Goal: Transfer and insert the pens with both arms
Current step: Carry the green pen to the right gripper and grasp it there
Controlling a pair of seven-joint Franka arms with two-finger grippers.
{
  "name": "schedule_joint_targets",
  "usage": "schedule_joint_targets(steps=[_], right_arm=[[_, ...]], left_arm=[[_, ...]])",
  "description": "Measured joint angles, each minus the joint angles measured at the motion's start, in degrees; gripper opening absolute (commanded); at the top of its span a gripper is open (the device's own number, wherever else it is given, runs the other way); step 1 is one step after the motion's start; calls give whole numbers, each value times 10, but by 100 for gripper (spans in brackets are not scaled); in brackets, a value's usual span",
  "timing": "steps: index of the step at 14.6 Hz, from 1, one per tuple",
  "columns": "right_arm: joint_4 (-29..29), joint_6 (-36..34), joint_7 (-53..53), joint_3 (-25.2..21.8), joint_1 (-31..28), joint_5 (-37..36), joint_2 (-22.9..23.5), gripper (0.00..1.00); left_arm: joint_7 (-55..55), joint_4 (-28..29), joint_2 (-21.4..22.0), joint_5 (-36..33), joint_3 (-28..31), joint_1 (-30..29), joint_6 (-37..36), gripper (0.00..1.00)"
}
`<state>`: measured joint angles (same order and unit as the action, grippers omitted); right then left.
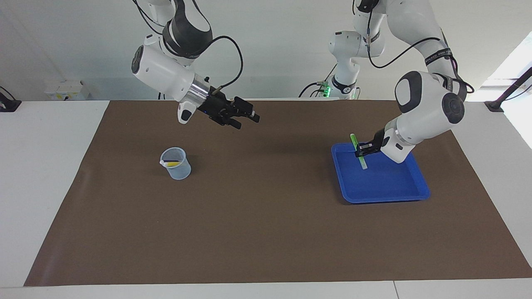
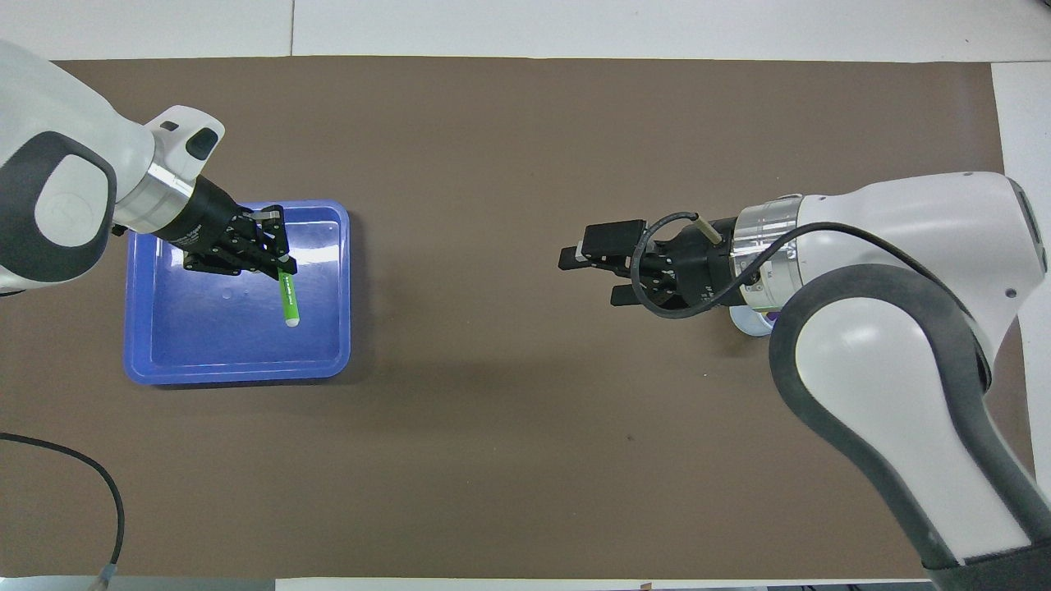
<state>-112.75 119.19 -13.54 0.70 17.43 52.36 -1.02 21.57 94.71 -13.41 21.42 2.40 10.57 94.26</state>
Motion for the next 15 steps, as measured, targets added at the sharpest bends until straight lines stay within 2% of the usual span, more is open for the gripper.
schedule_joint_targets(steps=[4,7,11,15], right_arm=[[-10,31,-7,0,10,9,0,100],[-16,37,-9,0,13,46,-1,100],[-16,58,-42,0,39,50,-4,100],[-15,58,-45,1,49,49,-7,100]], left_arm=[[285,-4,37,106,-8,15,-13,0],[469,-1,51,155,-10,56,10,0],[586,56,69,204,-12,122,109,0],[664,112,91,211,-13,185,200,0]])
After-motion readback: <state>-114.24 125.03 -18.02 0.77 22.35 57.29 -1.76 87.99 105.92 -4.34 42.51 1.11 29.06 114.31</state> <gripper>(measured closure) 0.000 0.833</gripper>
